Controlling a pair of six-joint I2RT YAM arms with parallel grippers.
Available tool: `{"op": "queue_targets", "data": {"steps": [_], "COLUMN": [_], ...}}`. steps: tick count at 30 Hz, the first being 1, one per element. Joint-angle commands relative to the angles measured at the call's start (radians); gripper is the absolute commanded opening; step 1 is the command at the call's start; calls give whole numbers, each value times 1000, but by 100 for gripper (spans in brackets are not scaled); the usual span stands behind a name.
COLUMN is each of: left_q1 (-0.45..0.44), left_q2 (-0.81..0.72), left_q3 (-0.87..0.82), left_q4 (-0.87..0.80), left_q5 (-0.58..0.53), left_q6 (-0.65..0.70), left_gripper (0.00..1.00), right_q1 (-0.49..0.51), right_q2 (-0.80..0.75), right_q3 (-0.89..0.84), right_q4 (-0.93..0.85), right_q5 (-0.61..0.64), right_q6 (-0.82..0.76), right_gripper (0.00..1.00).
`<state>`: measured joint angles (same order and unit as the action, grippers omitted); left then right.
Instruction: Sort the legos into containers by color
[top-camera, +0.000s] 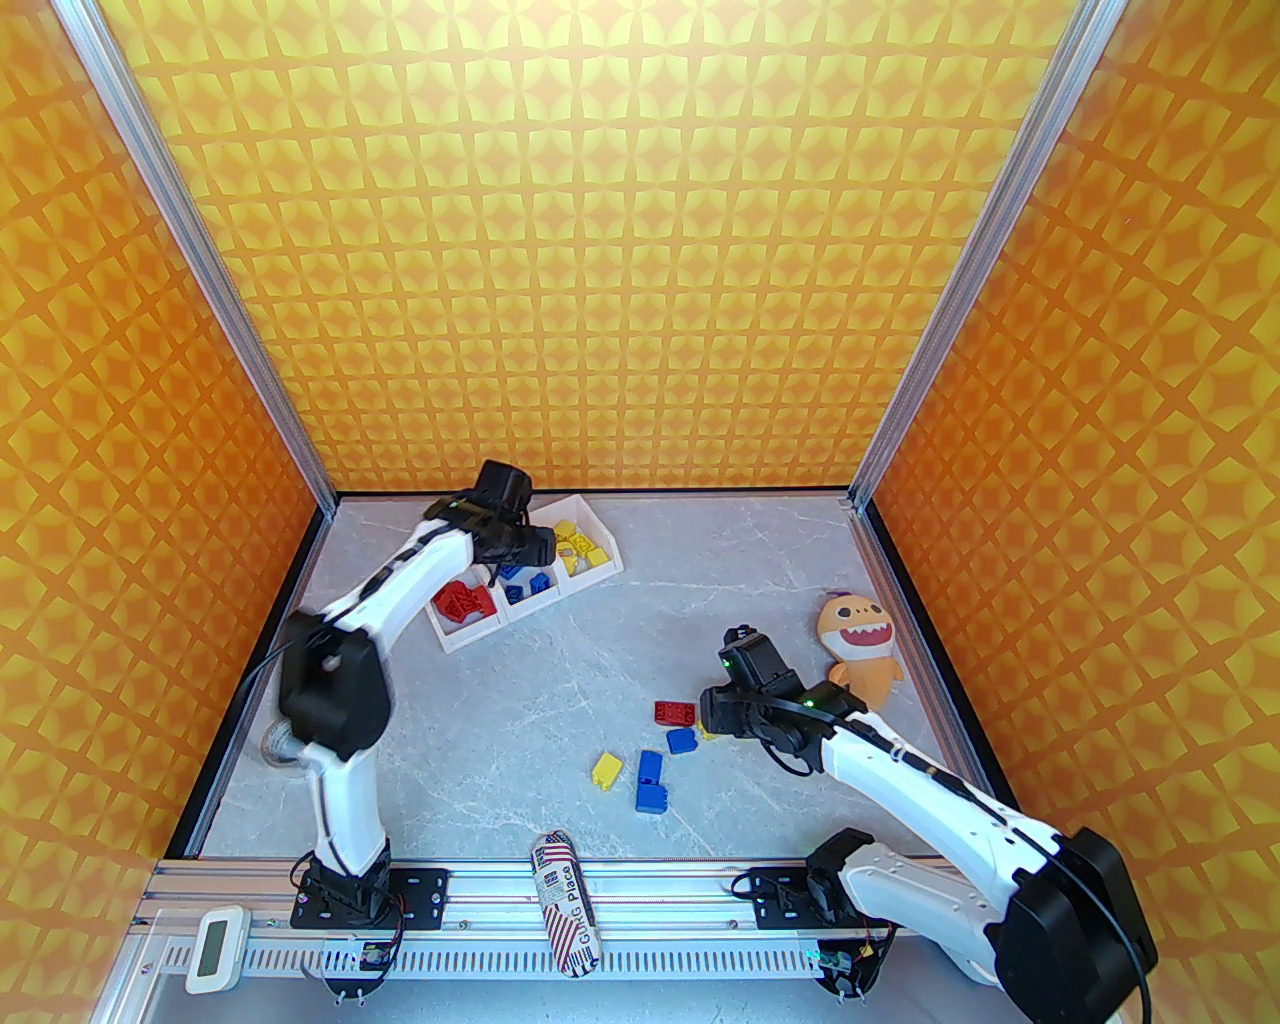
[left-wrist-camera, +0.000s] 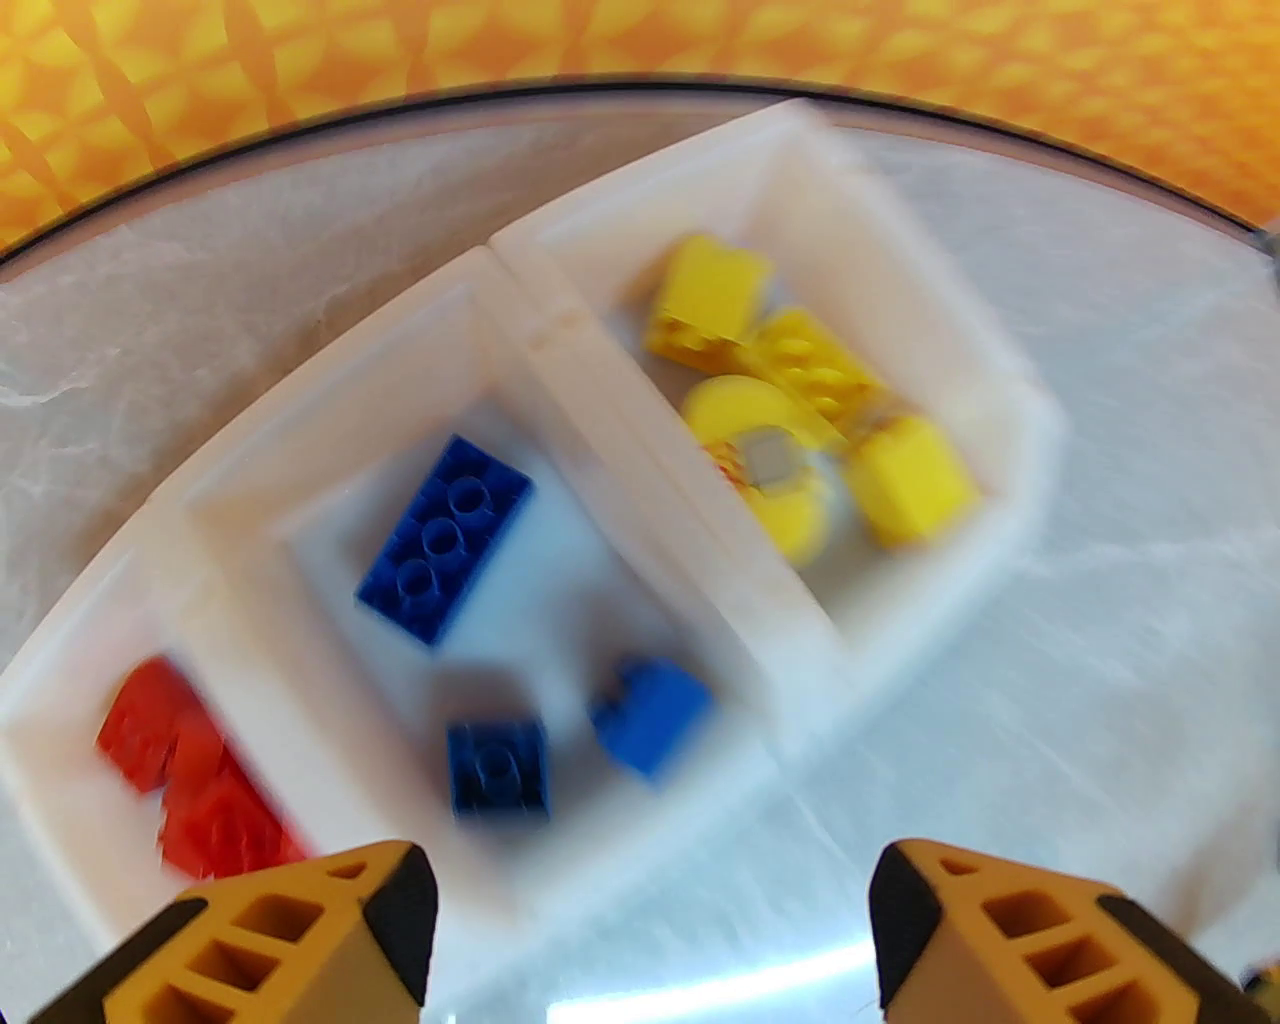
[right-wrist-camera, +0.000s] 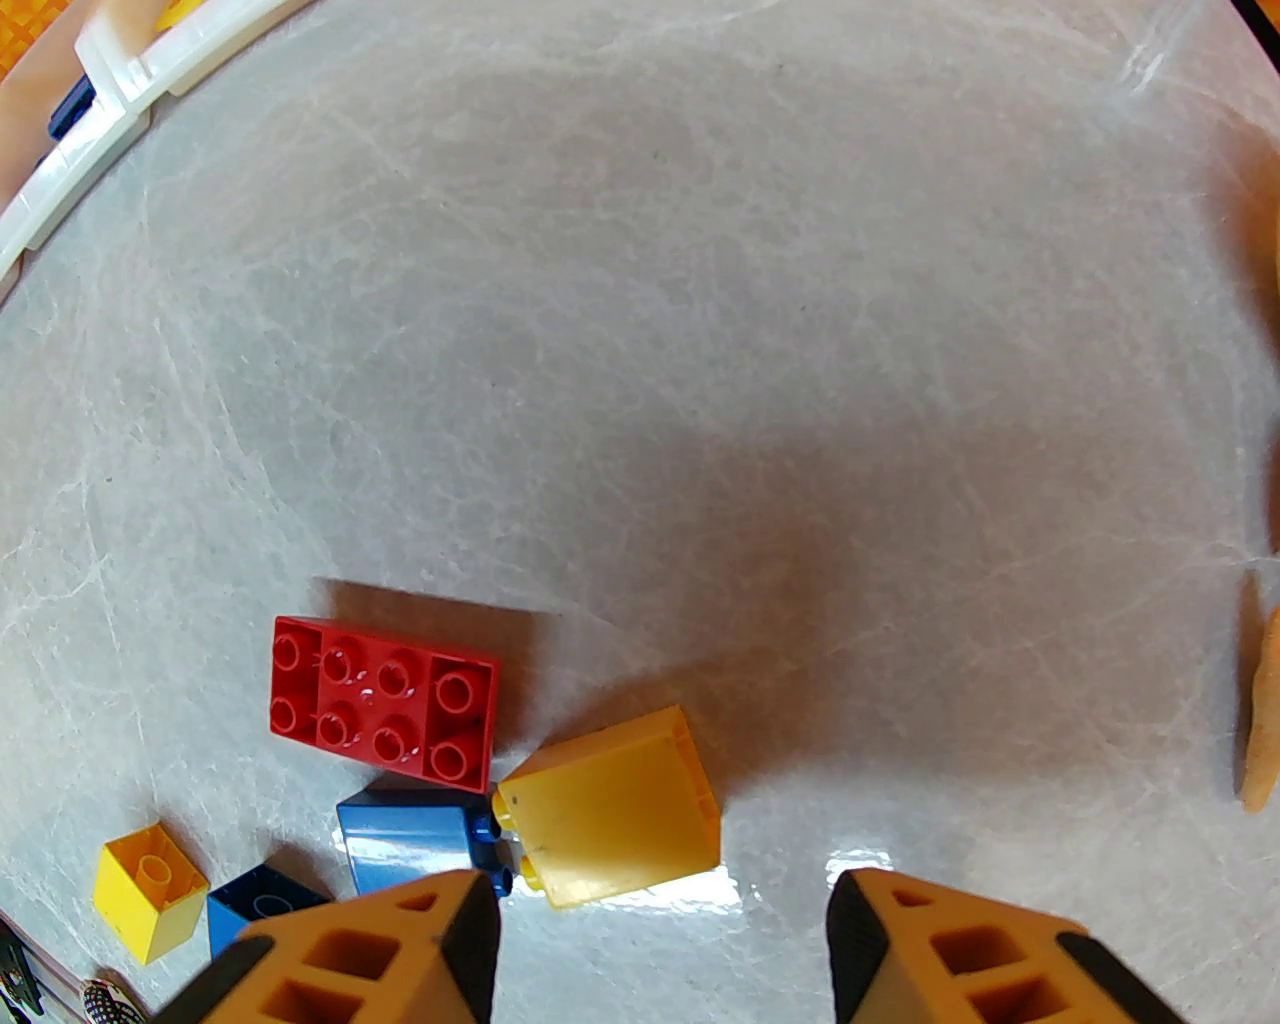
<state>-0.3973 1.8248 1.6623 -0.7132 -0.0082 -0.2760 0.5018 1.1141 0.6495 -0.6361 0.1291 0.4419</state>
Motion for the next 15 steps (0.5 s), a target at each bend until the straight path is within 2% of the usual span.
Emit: {"op": "queue_targets", "data": {"steps": [1,6,15], "left_q1": [-19,-62,-188], "left_q2": [-157,-341,-541], "left_q3": [-116,-280,-483], "left_q4": [82,86,122], "left_q5": [59,127,159], "left_q6": [5,21,30], "left_gripper": [76,81,83], "right_q1": [6,17,20], "right_q2": [33,75,150], "right_q3": [-11,-23,-29], "right_q4": [39,52,64], "right_q5": [-30,-40,-59], "right_q6": [13,19,12], "right_gripper": [59,62,66]}}
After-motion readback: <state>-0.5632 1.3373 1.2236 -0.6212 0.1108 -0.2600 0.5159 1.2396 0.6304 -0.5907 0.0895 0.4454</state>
